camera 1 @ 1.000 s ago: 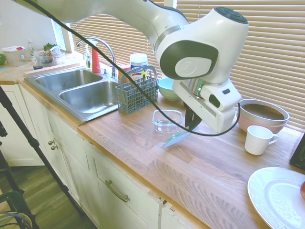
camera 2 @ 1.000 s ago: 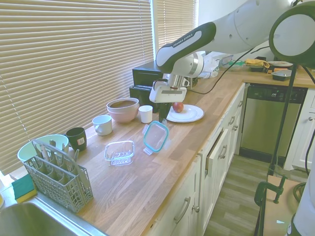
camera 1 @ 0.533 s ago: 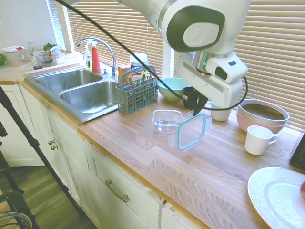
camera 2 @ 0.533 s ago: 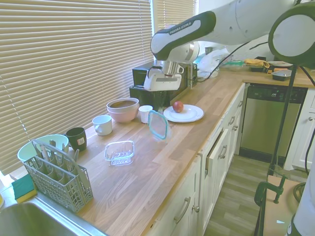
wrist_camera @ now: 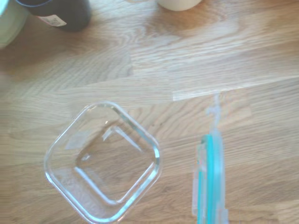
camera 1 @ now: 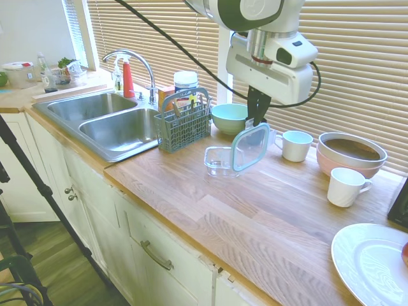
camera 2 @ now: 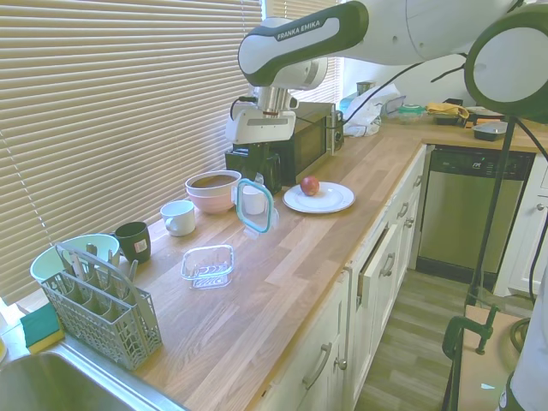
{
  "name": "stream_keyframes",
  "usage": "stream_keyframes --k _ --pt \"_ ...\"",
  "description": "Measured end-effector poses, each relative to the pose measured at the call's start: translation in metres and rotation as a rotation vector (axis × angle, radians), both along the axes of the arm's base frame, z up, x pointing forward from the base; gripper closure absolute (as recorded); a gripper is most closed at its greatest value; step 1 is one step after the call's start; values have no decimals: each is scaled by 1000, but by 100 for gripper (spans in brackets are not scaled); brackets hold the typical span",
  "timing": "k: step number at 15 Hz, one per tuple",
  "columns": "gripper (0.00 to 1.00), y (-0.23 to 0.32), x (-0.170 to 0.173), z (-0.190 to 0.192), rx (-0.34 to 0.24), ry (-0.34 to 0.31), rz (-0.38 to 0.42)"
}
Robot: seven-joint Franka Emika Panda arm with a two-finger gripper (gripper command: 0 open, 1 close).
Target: Cover the lid of the food container
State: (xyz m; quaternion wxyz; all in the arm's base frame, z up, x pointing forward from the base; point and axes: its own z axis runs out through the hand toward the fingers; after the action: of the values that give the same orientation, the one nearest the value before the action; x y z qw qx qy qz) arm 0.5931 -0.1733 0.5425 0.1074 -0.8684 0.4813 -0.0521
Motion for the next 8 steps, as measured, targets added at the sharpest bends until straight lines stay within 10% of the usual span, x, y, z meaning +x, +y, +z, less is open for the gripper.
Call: stream_keyframes --k 8 --pt "100 55 -40 -21 79 63 -93"
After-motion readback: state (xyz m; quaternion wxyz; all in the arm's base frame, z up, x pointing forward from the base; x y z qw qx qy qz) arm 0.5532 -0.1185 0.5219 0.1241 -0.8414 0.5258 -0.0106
